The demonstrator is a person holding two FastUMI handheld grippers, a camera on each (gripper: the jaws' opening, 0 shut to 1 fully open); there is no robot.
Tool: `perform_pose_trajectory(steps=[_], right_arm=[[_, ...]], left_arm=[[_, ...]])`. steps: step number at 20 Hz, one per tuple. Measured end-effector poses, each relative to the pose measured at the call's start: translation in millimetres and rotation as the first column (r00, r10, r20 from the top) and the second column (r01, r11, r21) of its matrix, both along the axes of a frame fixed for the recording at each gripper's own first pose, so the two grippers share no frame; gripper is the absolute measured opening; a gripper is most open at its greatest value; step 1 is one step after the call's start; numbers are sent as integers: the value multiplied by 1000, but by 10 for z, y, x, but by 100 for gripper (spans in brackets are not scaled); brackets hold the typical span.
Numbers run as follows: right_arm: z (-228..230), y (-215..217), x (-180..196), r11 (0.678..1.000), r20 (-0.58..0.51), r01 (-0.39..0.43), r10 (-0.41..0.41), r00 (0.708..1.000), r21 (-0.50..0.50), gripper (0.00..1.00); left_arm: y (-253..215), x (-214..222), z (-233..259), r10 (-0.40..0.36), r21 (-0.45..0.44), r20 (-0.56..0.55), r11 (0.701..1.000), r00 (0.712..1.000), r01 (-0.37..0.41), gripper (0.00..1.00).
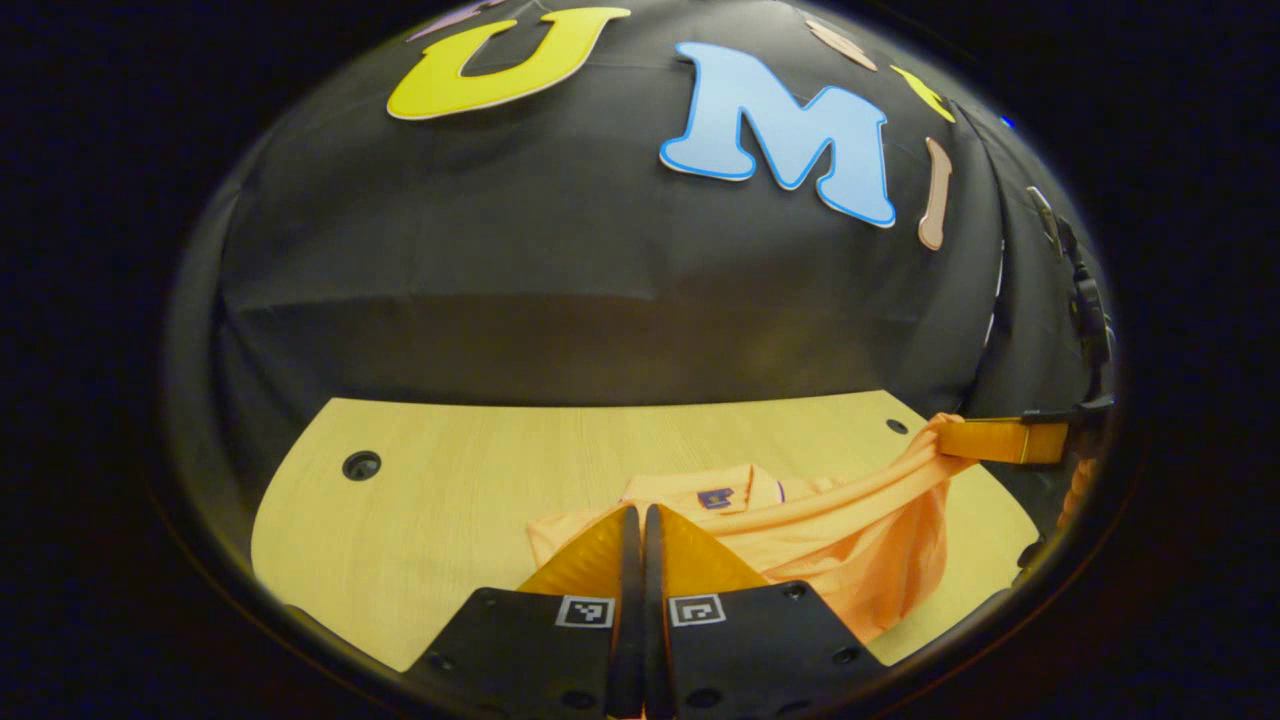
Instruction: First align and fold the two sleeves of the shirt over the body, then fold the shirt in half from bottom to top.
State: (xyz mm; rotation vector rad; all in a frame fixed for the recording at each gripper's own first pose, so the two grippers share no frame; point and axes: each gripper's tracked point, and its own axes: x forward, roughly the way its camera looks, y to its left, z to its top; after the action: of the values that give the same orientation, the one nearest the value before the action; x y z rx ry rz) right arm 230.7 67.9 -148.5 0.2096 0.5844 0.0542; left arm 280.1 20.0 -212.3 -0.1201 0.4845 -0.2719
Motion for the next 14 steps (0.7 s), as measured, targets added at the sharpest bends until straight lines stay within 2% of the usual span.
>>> perform_pose_trajectory(steps=[6, 14], right_arm=[[-208, 102, 475, 999, -1, -15, 15, 1000, -51, 0], [-683, 224, 677, 989, -57, -49, 41, 998, -138, 0]], left_arm=[[63, 439, -97, 48, 8, 44, 999, 998, -48, 6], [98, 673, -464, 78, 46, 33, 996, 996, -79, 6]])
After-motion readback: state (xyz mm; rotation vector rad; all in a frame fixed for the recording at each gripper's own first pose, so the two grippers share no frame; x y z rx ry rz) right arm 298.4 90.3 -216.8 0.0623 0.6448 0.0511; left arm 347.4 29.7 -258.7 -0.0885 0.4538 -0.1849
